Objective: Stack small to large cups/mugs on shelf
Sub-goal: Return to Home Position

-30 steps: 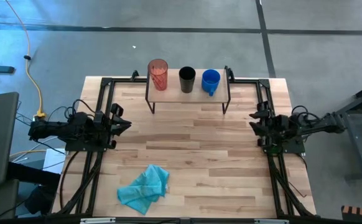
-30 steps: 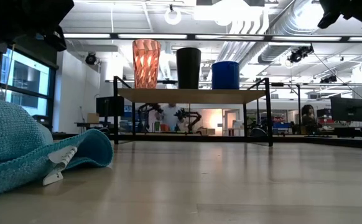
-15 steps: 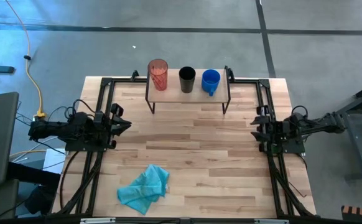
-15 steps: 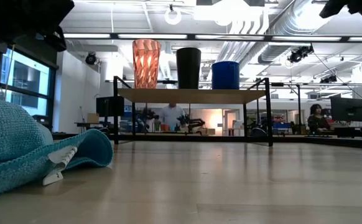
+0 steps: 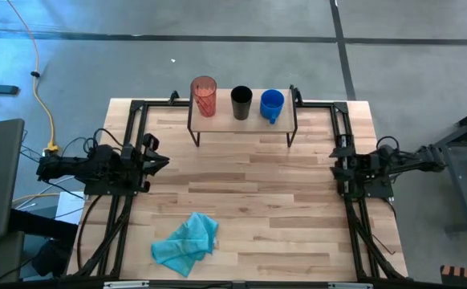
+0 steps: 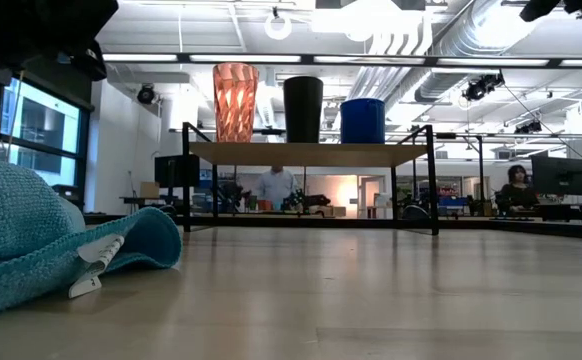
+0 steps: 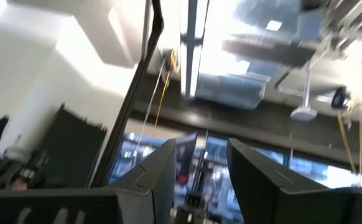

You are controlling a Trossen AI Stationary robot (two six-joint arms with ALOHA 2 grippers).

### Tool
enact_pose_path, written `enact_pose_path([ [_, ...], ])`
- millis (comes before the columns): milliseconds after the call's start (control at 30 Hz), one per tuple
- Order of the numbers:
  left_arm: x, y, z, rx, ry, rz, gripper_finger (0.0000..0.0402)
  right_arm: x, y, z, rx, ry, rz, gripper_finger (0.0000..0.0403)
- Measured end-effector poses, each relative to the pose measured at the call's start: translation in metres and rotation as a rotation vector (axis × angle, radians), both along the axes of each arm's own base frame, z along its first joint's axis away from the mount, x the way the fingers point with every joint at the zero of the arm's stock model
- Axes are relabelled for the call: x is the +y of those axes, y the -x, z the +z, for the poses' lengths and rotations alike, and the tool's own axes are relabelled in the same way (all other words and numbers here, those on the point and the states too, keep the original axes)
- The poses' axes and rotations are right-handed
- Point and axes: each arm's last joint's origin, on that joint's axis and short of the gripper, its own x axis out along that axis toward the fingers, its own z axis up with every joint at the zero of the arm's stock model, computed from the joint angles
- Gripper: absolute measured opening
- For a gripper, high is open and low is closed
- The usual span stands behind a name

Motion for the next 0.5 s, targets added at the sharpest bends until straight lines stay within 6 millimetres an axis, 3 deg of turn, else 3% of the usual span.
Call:
enact_pose_path([
  [200, -0.0001, 0.0006, 0.0015, -0.015, -0.016, 0.003, 0.0033, -0.0012, 0.007, 0.0078, -0.095, -0.068, 0.046, 0.0136],
  [500, -0.0001, 0.0006, 0.0016, -0.016, -0.026, 0.007, 0.0033, -0.0004, 0.0019, 0.0022, 0.003, -0.134, 0.11, 0.0136],
])
